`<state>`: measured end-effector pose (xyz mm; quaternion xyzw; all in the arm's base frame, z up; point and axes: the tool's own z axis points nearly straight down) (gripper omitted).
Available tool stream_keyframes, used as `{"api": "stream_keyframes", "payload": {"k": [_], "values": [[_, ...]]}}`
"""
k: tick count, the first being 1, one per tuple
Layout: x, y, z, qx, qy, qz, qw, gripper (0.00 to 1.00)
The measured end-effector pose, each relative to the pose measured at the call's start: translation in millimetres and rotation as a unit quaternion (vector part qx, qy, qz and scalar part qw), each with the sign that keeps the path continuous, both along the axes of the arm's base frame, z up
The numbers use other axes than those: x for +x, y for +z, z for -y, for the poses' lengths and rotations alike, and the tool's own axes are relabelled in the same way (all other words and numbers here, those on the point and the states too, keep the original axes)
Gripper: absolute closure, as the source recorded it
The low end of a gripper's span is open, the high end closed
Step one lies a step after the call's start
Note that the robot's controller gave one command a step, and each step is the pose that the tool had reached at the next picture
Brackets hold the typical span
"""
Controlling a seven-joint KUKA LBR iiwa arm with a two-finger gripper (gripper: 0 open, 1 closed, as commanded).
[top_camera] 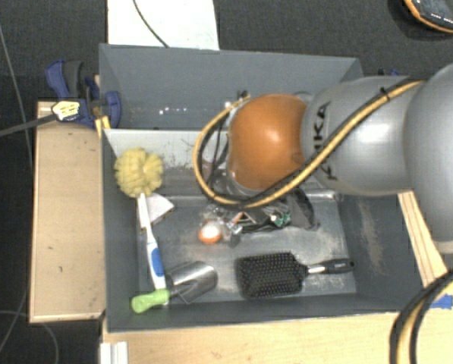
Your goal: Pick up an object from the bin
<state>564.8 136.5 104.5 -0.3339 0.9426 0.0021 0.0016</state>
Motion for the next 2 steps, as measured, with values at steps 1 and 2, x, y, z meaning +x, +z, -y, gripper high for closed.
{"api": "stream_keyframes", "payload": {"k": [1, 2], "values": [[0.0, 22, 0, 0.000, 0.000, 0.0001, 1.0000, 1.00], [1.5, 41, 0, 0.001, -0.002, 0.0037, 1.0000, 1.00]]}}
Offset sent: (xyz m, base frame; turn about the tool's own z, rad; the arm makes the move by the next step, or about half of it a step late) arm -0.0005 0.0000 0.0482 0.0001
